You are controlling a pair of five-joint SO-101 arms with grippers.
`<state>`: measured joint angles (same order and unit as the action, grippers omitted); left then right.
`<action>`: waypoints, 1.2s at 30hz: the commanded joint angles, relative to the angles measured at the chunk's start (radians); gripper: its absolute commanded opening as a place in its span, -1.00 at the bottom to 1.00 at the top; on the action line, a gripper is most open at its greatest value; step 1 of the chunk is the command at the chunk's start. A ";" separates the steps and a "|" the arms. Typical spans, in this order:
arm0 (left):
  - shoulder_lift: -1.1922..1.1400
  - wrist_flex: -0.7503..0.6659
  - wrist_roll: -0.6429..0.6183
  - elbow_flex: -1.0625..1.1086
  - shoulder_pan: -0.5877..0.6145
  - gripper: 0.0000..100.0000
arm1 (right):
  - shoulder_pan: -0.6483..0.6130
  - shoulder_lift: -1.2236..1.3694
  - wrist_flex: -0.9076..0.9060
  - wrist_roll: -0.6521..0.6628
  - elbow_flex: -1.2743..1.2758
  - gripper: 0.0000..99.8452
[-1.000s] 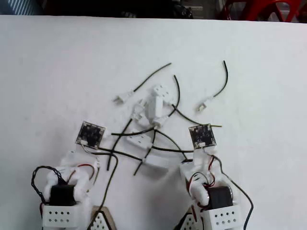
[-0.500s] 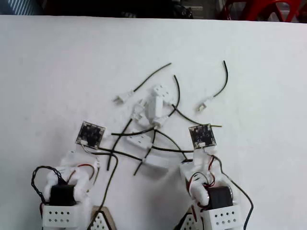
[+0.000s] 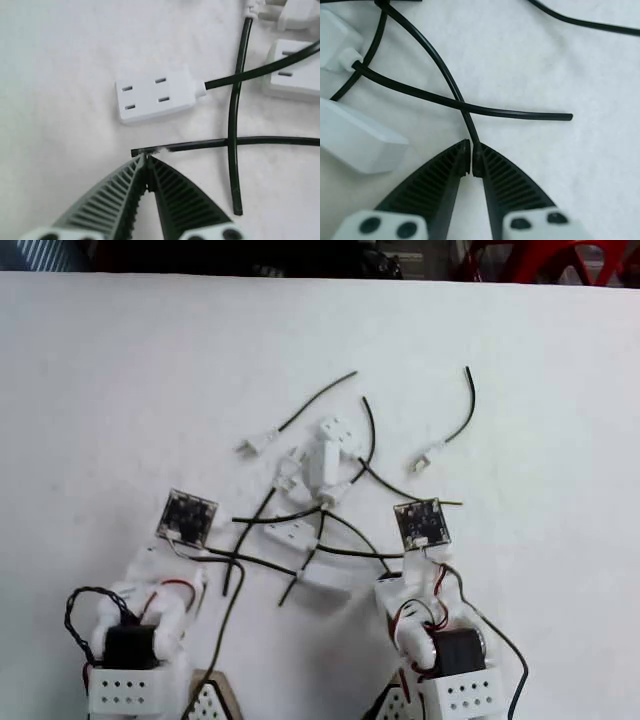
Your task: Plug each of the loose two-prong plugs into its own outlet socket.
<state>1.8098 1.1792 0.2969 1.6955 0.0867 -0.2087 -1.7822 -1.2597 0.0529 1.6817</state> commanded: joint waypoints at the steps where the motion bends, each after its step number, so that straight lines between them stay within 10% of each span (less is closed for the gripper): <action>1: 0.015 -0.068 -0.011 -0.003 -0.010 -0.95 | -0.001 -0.005 -0.001 -0.005 0.011 -0.96; 22: 0.015 -0.071 -0.005 -0.025 -0.067 -0.95 | -0.081 0.036 0.260 -0.089 -0.377 -0.97; 36: 0.015 -0.074 -0.009 -0.025 -0.065 -0.95 | -0.182 1.049 0.479 -0.463 -0.801 -0.66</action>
<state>1.8098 1.1316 0.2984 1.6955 0.0315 -0.3805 -0.9889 -0.8071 -0.3092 1.0296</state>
